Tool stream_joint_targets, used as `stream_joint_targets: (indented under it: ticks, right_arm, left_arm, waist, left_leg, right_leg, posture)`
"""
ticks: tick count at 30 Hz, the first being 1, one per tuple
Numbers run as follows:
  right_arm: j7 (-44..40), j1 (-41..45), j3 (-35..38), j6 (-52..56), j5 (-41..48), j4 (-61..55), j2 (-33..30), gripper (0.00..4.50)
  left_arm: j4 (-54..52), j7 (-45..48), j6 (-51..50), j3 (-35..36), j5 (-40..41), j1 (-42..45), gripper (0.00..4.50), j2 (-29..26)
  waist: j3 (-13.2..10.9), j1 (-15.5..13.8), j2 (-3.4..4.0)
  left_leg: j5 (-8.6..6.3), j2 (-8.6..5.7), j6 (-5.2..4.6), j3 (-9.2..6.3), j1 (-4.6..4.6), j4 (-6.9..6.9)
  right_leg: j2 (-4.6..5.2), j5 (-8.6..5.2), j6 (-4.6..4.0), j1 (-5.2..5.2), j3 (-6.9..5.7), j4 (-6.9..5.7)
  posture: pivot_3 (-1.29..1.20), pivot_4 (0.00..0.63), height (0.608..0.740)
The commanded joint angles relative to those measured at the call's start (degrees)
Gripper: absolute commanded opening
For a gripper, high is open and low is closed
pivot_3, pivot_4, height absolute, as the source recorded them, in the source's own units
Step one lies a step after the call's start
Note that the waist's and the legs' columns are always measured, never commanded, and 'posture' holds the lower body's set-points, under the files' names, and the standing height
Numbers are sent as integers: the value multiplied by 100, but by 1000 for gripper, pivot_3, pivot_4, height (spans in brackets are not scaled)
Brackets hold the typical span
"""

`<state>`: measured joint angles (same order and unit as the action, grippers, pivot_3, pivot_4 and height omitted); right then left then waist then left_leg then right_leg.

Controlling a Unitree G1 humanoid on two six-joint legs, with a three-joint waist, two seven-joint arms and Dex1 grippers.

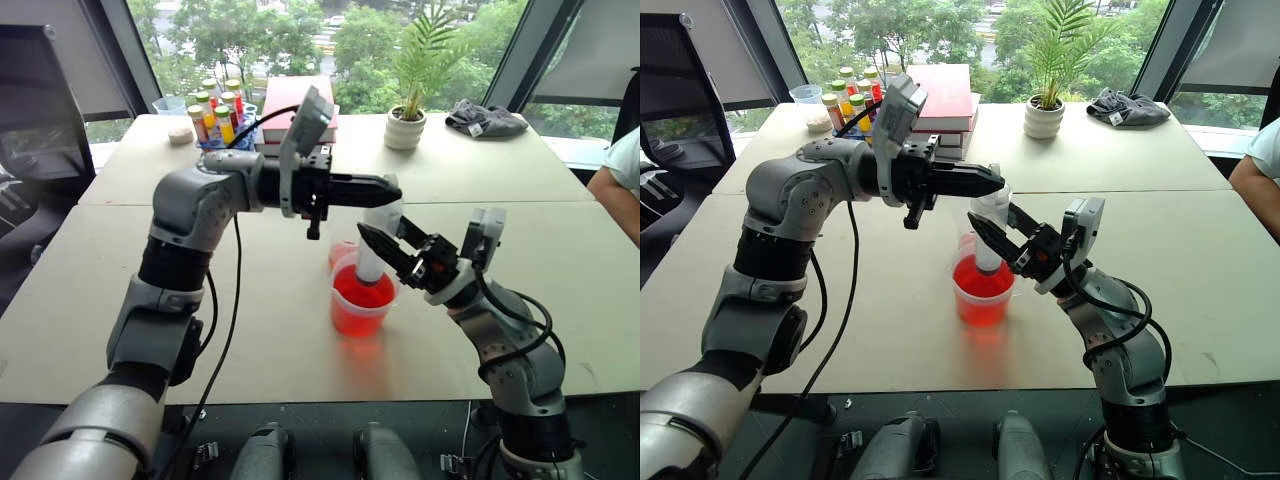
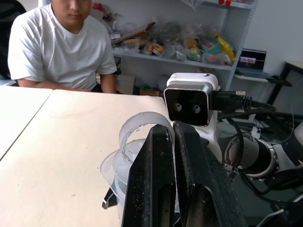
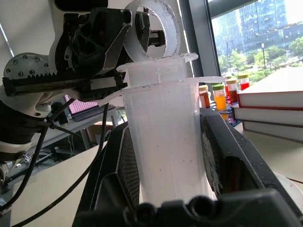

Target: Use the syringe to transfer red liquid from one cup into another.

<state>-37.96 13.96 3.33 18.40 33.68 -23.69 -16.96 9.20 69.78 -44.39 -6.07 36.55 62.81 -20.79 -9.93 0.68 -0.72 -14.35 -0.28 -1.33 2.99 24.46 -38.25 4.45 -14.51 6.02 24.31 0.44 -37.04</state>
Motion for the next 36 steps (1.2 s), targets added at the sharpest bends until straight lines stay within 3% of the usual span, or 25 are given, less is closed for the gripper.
stream_joint_targets:
  ticks: [1,16,25,34,36]
  right_arm:
    - [-140,-143,-232,118,41,45,-67,1417]
    - [-197,-217,-253,96,52,76,-128,1417]
    - [-55,171,-34,170,204,-134,-290,1417]
    - [266,672,327,558,657,-447,-472,1417]
    - [311,718,370,631,747,-485,-512,1417]
  left_arm:
    - [50,-107,471,456,-20,533,66,-89]
    - [410,-37,800,546,-121,766,66,-165]
    - [242,41,586,433,-13,548,66,-201]
    - [131,141,574,337,-98,147,4189,-363]
    - [82,144,586,353,-130,35,4189,-454]
  waist:
    - [0,-1,0]
    - [0,-2,0]
    - [0,1,0]
    - [0,-4,0]
    - [0,-2,0]
  left_leg:
    - [0,0,0,0,0,0]
    - [0,0,0,0,0,0]
    - [0,0,0,0,0,0]
    - [0,1,0,-2,0,0]
    - [0,0,0,-2,0,0]
  right_leg:
    - [0,0,0,0,0,0]
    - [0,0,1,0,0,0]
    - [0,0,1,0,0,0]
    - [0,0,1,1,1,-2]
    - [0,0,1,0,1,-1]
  posture:
    - [0,150,740]
    - [0,150,740]
    - [0,150,740]
    - [0,150,740]
    - [0,150,740]
